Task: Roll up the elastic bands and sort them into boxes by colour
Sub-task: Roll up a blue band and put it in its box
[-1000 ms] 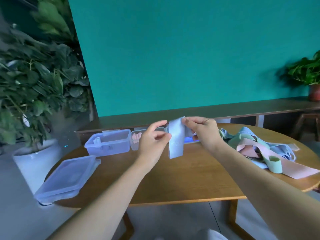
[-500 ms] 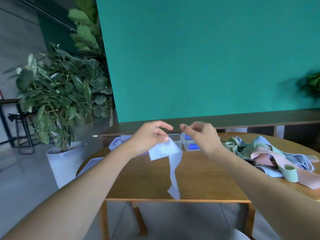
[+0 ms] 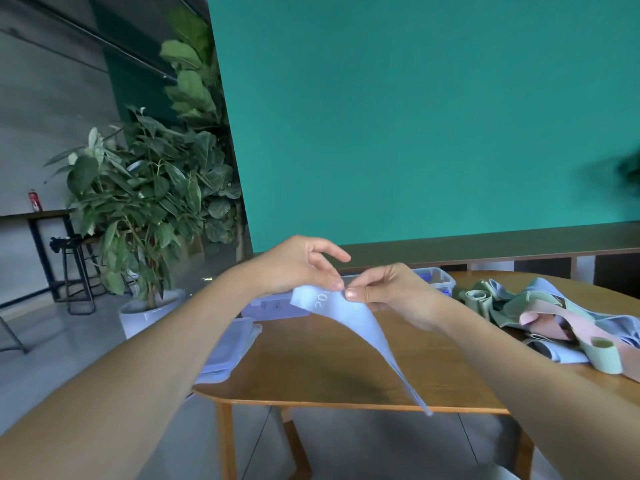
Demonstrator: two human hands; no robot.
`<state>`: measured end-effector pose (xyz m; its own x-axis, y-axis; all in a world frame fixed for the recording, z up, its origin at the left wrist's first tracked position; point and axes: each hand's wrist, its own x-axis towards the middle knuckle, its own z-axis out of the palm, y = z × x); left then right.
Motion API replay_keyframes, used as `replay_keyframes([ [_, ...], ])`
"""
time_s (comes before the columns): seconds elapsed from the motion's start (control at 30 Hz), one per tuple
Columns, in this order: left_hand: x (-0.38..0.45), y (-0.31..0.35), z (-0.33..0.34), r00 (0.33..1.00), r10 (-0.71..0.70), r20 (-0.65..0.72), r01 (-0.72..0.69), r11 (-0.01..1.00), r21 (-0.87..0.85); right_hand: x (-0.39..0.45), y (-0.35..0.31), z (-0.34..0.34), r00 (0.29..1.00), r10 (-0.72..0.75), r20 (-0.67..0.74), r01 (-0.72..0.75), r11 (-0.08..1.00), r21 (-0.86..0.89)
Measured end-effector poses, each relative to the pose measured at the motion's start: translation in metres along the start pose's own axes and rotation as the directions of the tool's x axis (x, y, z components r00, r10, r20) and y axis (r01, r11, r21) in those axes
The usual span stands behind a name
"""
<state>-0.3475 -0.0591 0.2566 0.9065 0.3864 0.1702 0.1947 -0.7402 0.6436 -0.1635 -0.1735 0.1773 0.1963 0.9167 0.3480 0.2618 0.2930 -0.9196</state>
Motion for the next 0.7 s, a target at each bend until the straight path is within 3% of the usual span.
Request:
replay_keyframes([
  [0.17,-0.005,-0.012,-0.006,0.997,-0.079,-0.02,0.078,0.997,-0.01,-0.011,-0.003,-0.008,0.997,0.012,-0.074,-0.009,0.999,0.044],
  [0.33,0.002,-0.004,-0.001,0.981,-0.061,-0.184,0.033,0.988,-0.152,-0.021,0.002,-0.018,0.996,0.084,-0.021,-0.083,0.996,0.037],
  [0.7,0.047,-0.032,0.048,0.939,-0.163,-0.303,0.078,0.959,-0.273,-0.019,0.041,-0.029,0.975,0.221,0.018,-0.222,0.973,0.067],
])
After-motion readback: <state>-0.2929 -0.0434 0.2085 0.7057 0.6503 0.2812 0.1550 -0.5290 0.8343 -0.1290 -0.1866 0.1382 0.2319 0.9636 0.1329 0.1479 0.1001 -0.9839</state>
